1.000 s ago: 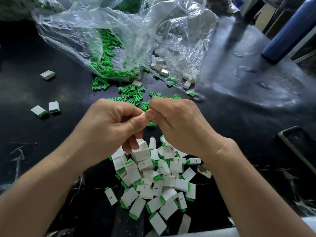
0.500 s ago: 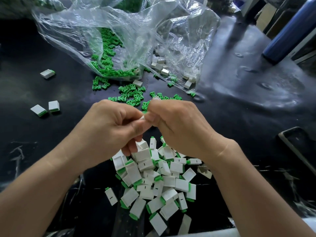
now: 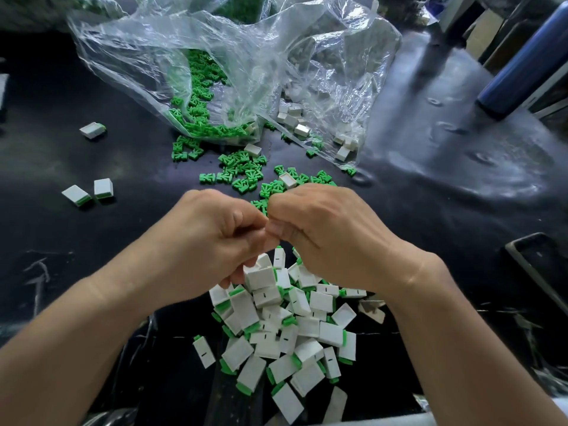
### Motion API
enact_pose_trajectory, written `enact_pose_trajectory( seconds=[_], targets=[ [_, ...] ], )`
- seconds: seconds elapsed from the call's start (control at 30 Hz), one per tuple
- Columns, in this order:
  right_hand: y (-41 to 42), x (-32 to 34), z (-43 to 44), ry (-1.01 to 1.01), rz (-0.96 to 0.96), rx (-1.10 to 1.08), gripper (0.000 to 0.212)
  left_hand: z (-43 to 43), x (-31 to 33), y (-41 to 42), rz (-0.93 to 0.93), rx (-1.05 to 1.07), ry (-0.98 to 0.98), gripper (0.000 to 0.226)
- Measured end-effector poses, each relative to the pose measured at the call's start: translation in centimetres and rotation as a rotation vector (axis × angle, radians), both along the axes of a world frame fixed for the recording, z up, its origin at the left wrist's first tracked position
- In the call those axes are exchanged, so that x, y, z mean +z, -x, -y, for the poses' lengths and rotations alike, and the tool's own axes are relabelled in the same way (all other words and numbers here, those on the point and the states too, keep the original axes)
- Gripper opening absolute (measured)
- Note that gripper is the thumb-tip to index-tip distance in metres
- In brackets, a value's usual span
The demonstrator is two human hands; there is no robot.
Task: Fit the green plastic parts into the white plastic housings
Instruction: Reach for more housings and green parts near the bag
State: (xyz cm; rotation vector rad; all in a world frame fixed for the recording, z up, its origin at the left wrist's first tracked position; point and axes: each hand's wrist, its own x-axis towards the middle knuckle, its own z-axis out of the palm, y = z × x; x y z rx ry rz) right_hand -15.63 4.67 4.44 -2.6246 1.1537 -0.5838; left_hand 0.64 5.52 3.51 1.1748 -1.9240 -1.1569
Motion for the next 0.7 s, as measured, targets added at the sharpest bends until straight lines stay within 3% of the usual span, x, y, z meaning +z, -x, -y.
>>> enact_pose_trajectory(
  seconds=[0.2, 0.37, 0.53, 0.7],
  targets=[
    [-0.1, 0.0, 0.2, -0.119, 0.243, -0.104, 0.031, 0.1, 0.4, 0.5, -0.264, 0.092, -0.069, 0.023],
    [-0.6, -0.1, 0.0, -0.129, 0.387, -0.156, 0.036, -0.3, 0.5, 1.0, -0.356, 0.137, -0.098, 0.021],
    [-1.3, -0.5, -0.3, -0.1, 0.434, -0.246, 0.035, -0.5, 0.3, 1.5, -0.41, 0.214, -0.117, 0.015],
    [-0.9, -0.2, -0.1, -0.238, 0.391, -0.252, 0.041, 0.1, 0.3, 1.3, -0.38, 0.209, -0.172, 0.012]
  ],
)
